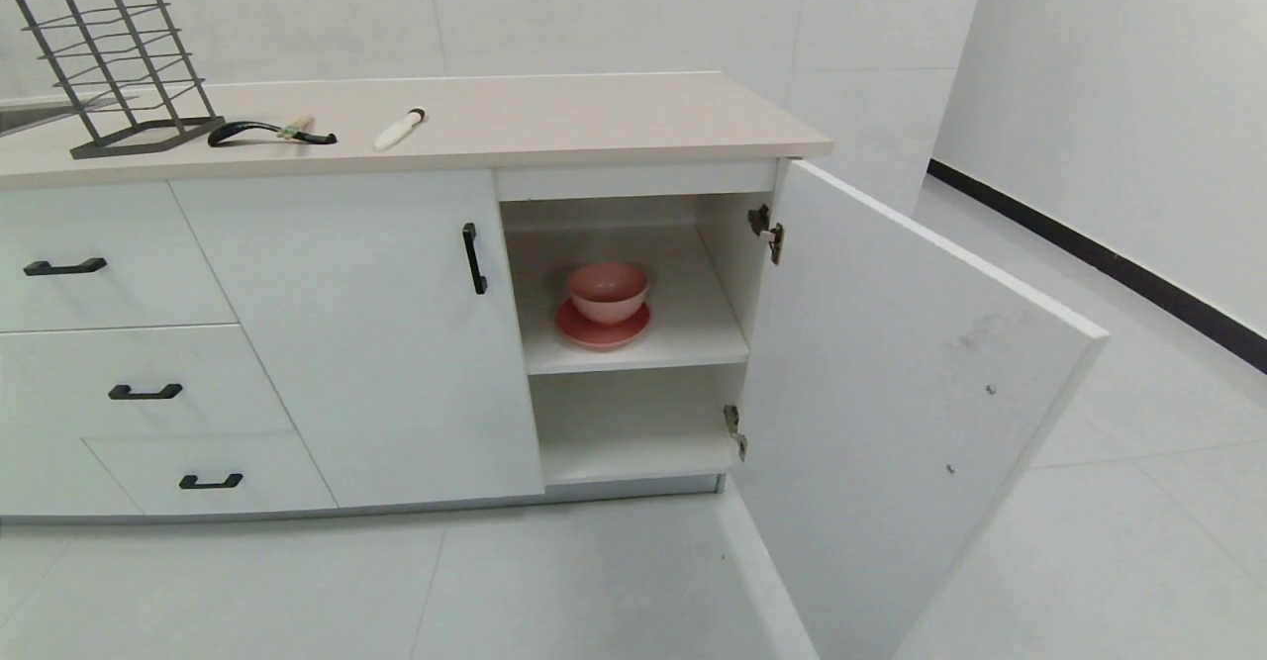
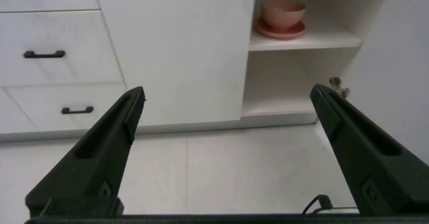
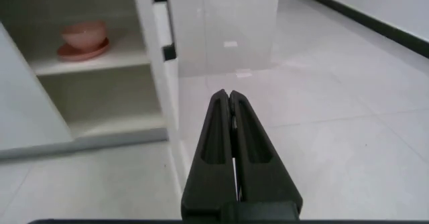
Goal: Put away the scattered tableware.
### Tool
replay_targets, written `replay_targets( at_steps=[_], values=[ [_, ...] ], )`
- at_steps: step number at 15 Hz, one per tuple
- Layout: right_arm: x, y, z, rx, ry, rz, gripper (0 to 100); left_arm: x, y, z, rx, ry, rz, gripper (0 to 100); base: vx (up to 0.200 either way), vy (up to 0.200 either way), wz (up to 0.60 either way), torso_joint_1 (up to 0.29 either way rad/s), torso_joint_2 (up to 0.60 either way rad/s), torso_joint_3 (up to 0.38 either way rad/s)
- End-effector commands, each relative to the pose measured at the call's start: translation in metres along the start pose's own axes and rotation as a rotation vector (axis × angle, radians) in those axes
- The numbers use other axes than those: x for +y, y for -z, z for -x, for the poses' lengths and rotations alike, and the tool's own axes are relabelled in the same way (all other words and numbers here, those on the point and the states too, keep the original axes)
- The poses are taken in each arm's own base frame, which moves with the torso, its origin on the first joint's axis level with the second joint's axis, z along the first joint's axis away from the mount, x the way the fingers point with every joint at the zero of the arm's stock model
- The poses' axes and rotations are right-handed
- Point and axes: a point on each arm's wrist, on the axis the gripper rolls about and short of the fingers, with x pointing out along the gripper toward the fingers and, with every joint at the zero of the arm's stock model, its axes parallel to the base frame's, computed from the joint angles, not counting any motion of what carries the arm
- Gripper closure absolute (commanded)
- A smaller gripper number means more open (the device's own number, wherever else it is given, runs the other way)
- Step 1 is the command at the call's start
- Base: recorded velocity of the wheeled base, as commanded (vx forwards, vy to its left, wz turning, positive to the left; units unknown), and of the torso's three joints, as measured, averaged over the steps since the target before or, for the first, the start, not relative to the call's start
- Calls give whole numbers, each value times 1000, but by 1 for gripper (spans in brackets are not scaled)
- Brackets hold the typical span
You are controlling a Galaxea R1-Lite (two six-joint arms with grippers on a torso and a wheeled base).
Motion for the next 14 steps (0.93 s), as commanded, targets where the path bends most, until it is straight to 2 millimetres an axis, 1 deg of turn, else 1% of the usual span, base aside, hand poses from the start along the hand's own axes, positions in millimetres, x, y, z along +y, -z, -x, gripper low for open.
replay_targets(
  at_steps=[1, 2, 3, 4, 6, 7, 8, 9, 11, 12, 13, 14],
  values=[
    [1, -27, 5, -168, 0, -7, 100, 0, 0, 0, 1, 0, 0, 0, 0, -200, 0, 2, 2, 7],
    [2, -51, 5, -174, -6, 6, 100, 0, 0, 0, 1, 0, 0, 0, 0, 0, 0, 0, 0, 0],
    [3, -55, 3, -155, -19, 6, 100, 0, 0, 0, 1, 1, 0, 0, 0, 0, 0, 0, 0, 0],
    [5, -75, -21, -11, -129, 16, 100, 0, 0, 0, -1, 0, 0, 0, 0, 0, 0, 0, 0, 0],
    [14, -95, -62, 162, -238, 53, 100, 0, 0, 0, -1, 0, 0, 0, 0, 0, 0, 0, 0, 0],
    [20, -103, -83, 207, -278, 62, 100, 0, 0, 0, -1, -2, 0, 0, 0, 0, 0, 0, 0, 0],
    [26, -108, -100, 228, -304, 68, 100, 0, 0, 0, -1, 0, 0, 0, 0, 0, 0, 0, 0, 0],
    [33, -109, -126, 246, -340, 77, 100, 0, 0, 0, 1, 0, 0, 0, 0, 0, 0, 0, 0, 0],
    [38, -99, -164, 270, -392, 113, 100, 0, 0, 0, -1, -2, 0, 0, 0, 0, 0, 0, 0, 0],
    [39, -94, -178, 270, -412, 117, 100, 0, 0, 0, -1, 0, 0, 0, 0, 0, 0, 0, 0, 0],
    [39, -92, -186, 267, -422, 120, 100, 0, 0, 0, -1, -2, 0, 0, 0, 0, 0, 0, 0, 0],
    [40, -87, -200, 266, -433, 119, 100, 0, 0, 0, -1, -2, 0, 0, 0, 0, 0, 0, 0, 0]
  ],
)
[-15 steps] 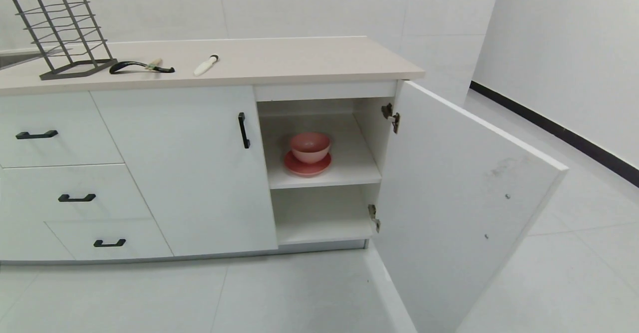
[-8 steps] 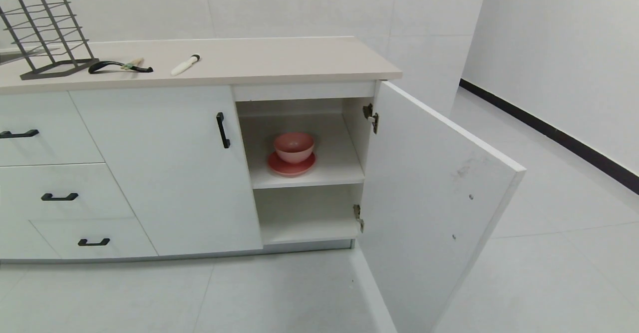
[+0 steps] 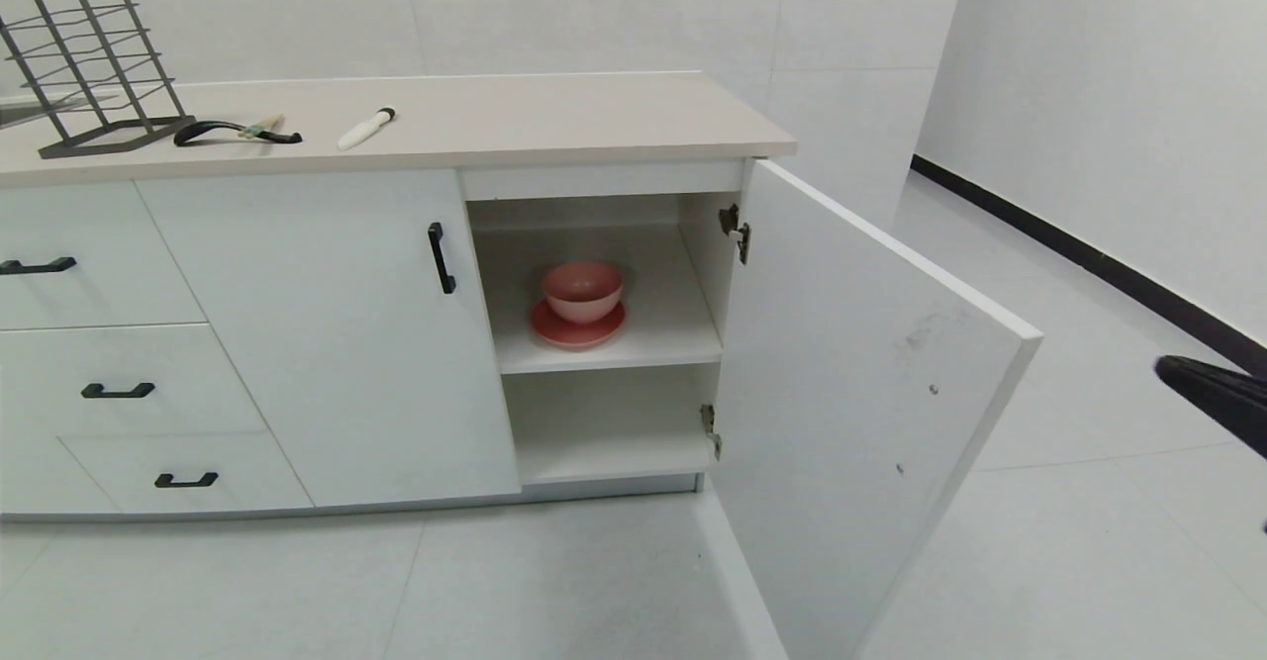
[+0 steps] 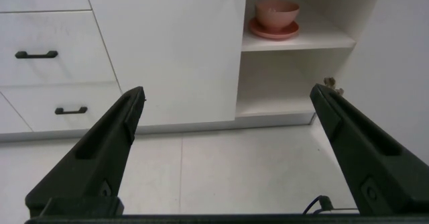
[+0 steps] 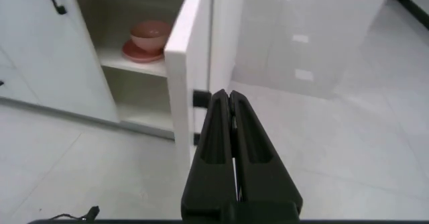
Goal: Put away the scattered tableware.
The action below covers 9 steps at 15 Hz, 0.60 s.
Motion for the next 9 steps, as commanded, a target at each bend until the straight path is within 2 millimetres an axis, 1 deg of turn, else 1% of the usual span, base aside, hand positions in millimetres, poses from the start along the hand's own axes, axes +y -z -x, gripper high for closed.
replay_targets(
  at_steps=[1, 4, 6, 9],
  values=[
    [-16, 19, -61, 119, -46, -11, 100, 0, 0, 0, 0, 1, 1, 0, 0, 0, 0, 0, 0, 0],
    [-24, 27, -85, 127, -38, -13, 100, 0, 0, 0, 0, 1, 1, 0, 0, 0, 0, 0, 0, 0],
    [-26, 29, -89, 108, -36, -7, 100, 0, 0, 0, 0, 1, 1, 0, 0, 0, 0, 0, 0, 0],
    [-23, 31, -90, 106, -98, 12, 100, 0, 0, 0, 0, 1, 1, 0, 0, 0, 0, 0, 0, 0]
  ],
)
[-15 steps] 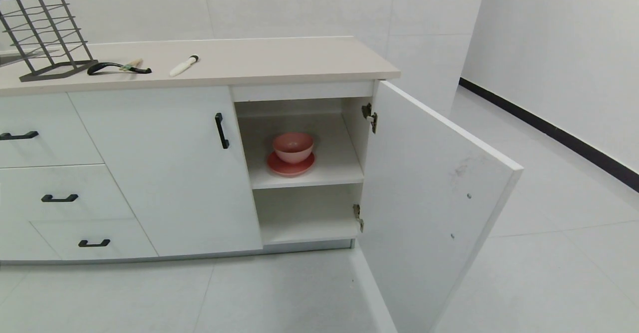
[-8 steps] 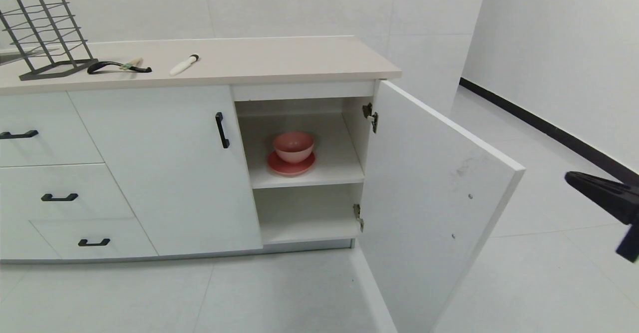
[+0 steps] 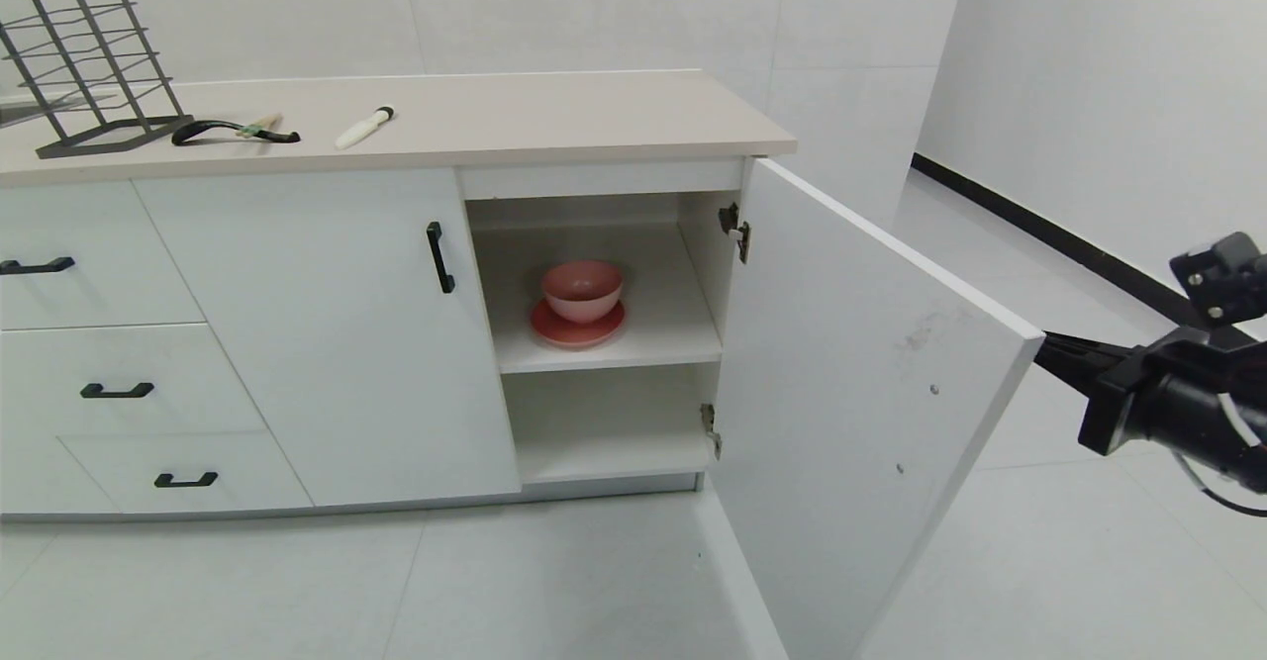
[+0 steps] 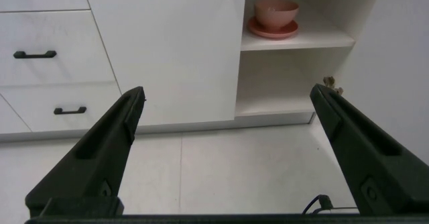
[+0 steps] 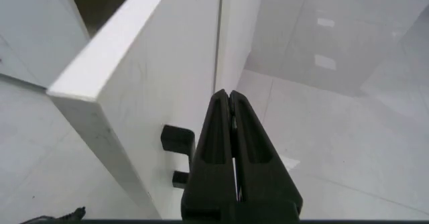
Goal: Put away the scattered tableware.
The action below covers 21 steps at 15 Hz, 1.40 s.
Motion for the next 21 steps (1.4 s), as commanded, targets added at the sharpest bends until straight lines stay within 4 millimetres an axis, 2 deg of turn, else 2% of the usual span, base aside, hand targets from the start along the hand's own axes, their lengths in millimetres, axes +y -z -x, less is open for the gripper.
replay_targets(
  at_steps=[1, 5, 11, 13, 15, 21],
  values=[
    [1, 7, -4, 29, -25, 2, 100, 0, 0, 0, 1, 0, -1, 0, 0, 0, 0, 0, 0, 0],
    [14, 3, -6, -15, -130, 44, 100, 0, 0, 0, 1, 2, -2, 0, 0, 0, 0, 0, 0, 0],
    [53, -5, -13, -47, -321, 86, 100, 0, 0, 0, 1, 2, -2, 0, 0, 0, 0, 0, 0, 0],
    [61, -5, -15, -48, -357, 94, 100, 0, 0, 0, 1, 3, -2, 0, 0, 0, 0, 0, 0, 0],
    [65, -4, -26, -30, -379, 93, 100, 0, 0, 0, 1, 3, -4, 0, 0, 0, 0, 0, 0, 0],
    [83, -7, -76, -7, -452, 101, 100, 0, 0, 0, 1, 3, -4, 0, 0, 0, 0, 0, 0, 0]
  ],
)
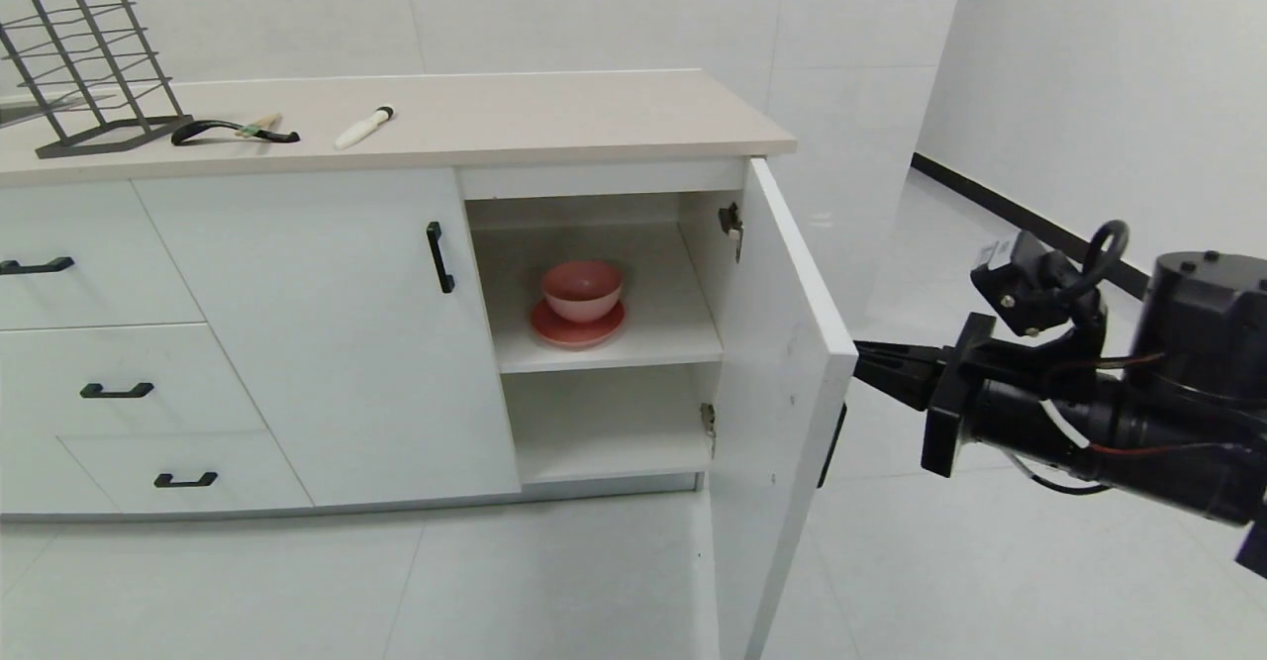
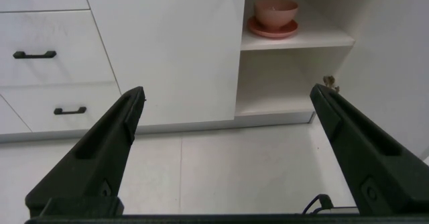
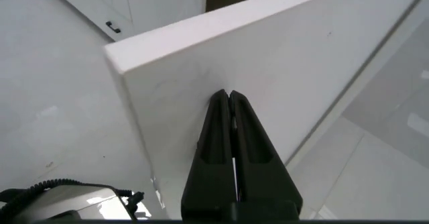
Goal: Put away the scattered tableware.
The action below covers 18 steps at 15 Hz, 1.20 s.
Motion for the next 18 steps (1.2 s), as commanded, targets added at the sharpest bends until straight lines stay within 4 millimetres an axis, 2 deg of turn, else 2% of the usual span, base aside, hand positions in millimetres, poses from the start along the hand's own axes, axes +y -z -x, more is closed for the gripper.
replay_targets(
  at_steps=[1, 5, 10, 18],
  values=[
    [-2, 7, -24, 29, -28, -8, 100, 0, 0, 0, 1, 0, 0, 0, 0, 0, 0, 0, 0, 0],
    [-10, 5, -43, 23, -27, -5, 100, 0, 0, 0, 1, 0, -2, 0, 0, 0, 0, 0, 0, 0],
    [-7, -1, -67, -1, -61, 8, 100, 0, 0, 0, 1, 0, -2, 0, 0, 0, 0, 0, 0, 0],
    [-10, 15, -125, -68, -87, 35, 100, 0, 0, 0, 1, 0, -2, 0, 0, 0, 0, 0, 0, 0]
  ],
)
